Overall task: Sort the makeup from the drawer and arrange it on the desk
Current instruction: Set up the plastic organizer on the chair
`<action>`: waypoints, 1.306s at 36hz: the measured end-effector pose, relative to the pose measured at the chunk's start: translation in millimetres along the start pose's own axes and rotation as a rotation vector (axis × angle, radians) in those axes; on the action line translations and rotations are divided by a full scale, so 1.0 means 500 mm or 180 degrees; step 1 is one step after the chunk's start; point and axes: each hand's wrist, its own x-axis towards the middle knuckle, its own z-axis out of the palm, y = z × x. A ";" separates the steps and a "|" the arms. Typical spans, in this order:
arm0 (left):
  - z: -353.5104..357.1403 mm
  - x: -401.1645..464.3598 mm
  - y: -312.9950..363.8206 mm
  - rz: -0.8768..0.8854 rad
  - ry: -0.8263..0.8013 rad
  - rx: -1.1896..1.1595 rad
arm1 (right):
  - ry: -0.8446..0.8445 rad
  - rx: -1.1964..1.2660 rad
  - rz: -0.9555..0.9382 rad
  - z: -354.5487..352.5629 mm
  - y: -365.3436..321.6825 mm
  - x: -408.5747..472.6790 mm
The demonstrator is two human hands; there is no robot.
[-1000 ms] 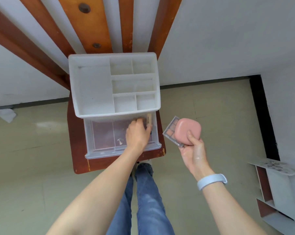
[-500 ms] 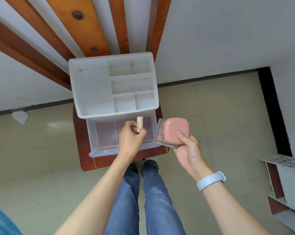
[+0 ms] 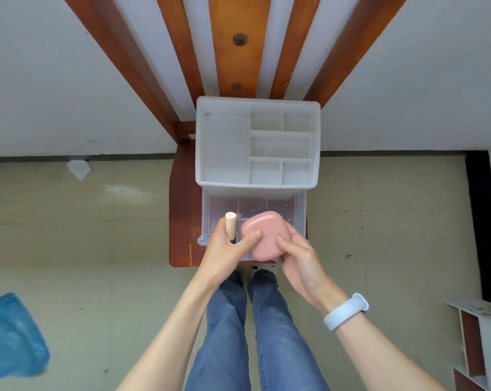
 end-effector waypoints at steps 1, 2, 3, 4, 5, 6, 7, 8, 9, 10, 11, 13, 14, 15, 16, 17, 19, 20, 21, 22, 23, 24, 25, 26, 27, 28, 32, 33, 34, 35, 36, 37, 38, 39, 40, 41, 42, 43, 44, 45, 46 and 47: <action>-0.008 -0.002 -0.002 0.0051 -0.0008 -0.0061 | -0.0005 -0.0084 0.0024 0.006 0.002 0.002; -0.014 -0.006 -0.003 0.0126 0.0006 -0.0126 | -0.0025 -0.0179 0.0054 0.012 0.005 0.005; -0.021 -0.010 -0.004 0.0210 0.0040 -0.0163 | -0.0068 -0.0301 0.0089 0.020 0.008 0.008; -0.027 -0.013 -0.005 0.0288 0.0092 -0.0163 | -0.0123 -0.0447 0.0127 0.028 0.010 0.011; -0.033 -0.016 -0.006 0.0340 0.0162 -0.0139 | -0.0170 -0.0607 0.0177 0.036 0.013 0.013; -0.039 -0.018 -0.008 0.0358 0.0243 -0.0100 | -0.0194 -0.0752 0.0237 0.044 0.015 0.014; -0.044 -0.022 -0.009 0.0352 0.0322 -0.0051 | -0.0183 -0.0872 0.0287 0.051 0.016 0.015; -0.051 -0.026 -0.010 0.0344 0.0396 0.0016 | -0.0102 -0.0971 0.0319 0.055 0.018 0.018; -0.058 -0.030 -0.011 0.0355 0.0472 0.0127 | 0.0086 -0.1072 0.0345 0.057 0.020 0.021; -0.066 -0.034 -0.013 0.0387 0.0562 0.0306 | 0.0378 -0.1195 0.0399 0.058 0.021 0.024; -0.075 -0.038 -0.015 0.0441 0.0658 0.0545 | 0.0723 -0.1328 0.0491 0.055 0.023 0.025; -0.095 -0.047 -0.021 0.0683 0.0824 0.1093 | 0.1271 -0.1367 0.0837 0.043 0.031 0.028; -0.104 -0.053 -0.023 0.0864 0.0881 0.1371 | 0.1385 -0.1240 0.1076 0.037 0.035 0.028; -0.113 -0.058 -0.025 0.1065 0.0922 0.1656 | 0.1432 -0.1040 0.1294 0.033 0.040 0.029; -0.120 -0.063 -0.028 0.1270 0.0942 0.1946 | 0.1474 -0.0773 0.1452 0.032 0.042 0.031; -0.126 -0.068 -0.029 0.1460 0.0943 0.2221 | 0.1531 -0.0453 0.1530 0.033 0.044 0.035; -0.133 -0.075 -0.029 0.1735 0.0980 0.2650 | 0.1628 0.0087 0.1539 0.038 0.043 0.049; -0.136 -0.076 -0.029 0.1845 0.1019 0.2825 | 0.1637 0.0246 0.1528 0.042 0.041 0.057; -0.138 -0.076 -0.030 0.1980 0.1082 0.3006 | 0.1624 0.0367 0.1527 0.046 0.038 0.064; -0.141 -0.076 -0.030 0.2119 0.1131 0.3179 | 0.1605 0.0469 0.1528 0.048 0.035 0.069; -0.143 -0.075 -0.029 0.2230 0.1161 0.3325 | 0.1603 0.0546 0.1516 0.050 0.031 0.073; -0.146 -0.076 -0.029 0.2295 0.1175 0.3435 | 0.1632 0.0612 0.1487 0.052 0.027 0.076; -0.148 -0.076 -0.030 0.2338 0.1174 0.3509 | 0.1673 0.0671 0.1428 0.054 0.021 0.078; -0.150 -0.076 -0.030 0.2357 0.1179 0.3539 | 0.1703 0.0737 0.1346 0.057 0.014 0.081; -0.153 -0.077 -0.031 0.2369 0.1198 0.3542 | 0.1711 0.0805 0.1253 0.060 0.006 0.082; -0.156 -0.079 -0.031 0.2357 0.1224 0.3535 | 0.1689 0.0872 0.1161 0.064 -0.001 0.085; -0.167 -0.082 -0.033 0.2312 0.1293 0.3539 | 0.1537 0.1115 0.0876 0.082 -0.025 0.104; -0.170 -0.083 -0.033 0.2291 0.1276 0.3538 | 0.1500 0.1159 0.0819 0.087 -0.030 0.110; -0.173 -0.083 -0.034 0.2251 0.1257 0.3532 | 0.1469 0.1184 0.0768 0.091 -0.033 0.116; -0.176 -0.082 -0.036 0.2211 0.1244 0.3519 | 0.1440 0.1177 0.0715 0.096 -0.035 0.122; -0.180 -0.081 -0.039 0.2180 0.1231 0.3493 | 0.1412 0.1150 0.0657 0.100 -0.038 0.128; -0.183 -0.079 -0.043 0.2154 0.1215 0.3457 | 0.1389 0.1124 0.0598 0.104 -0.041 0.134; -0.186 -0.078 -0.048 0.2122 0.1191 0.3413 | 0.1375 0.1102 0.0538 0.108 -0.044 0.141; -0.190 -0.078 -0.052 0.2084 0.1162 0.3364 | 0.1362 0.1089 0.0485 0.112 -0.046 0.148; -0.193 -0.077 -0.056 0.2032 0.1124 0.3316 | 0.1339 0.1097 0.0447 0.116 -0.047 0.155; -0.196 -0.077 -0.060 0.1965 0.1082 0.3261 | 0.1323 0.1132 0.0422 0.118 -0.049 0.161; -0.199 -0.077 -0.063 0.1875 0.1034 0.3187 | 0.1308 0.1187 0.0403 0.120 -0.049 0.166; -0.202 -0.076 -0.066 0.1765 0.0986 0.3078 | 0.1289 0.1245 0.0388 0.121 -0.049 0.169; -0.204 -0.076 -0.069 0.1640 0.0953 0.2919 | 0.1269 0.1256 0.0379 0.123 -0.048 0.169; -0.206 -0.075 -0.073 0.1504 0.0931 0.2725 | 0.1256 0.1187 0.0368 0.124 -0.045 0.166; -0.207 -0.074 -0.076 0.1371 0.0904 0.2532 | 0.1240 0.1014 0.0360 0.124 -0.039 0.159; -0.208 -0.072 -0.077 0.1281 0.0882 0.2356 | 0.1170 0.0743 0.0354 0.124 -0.032 0.149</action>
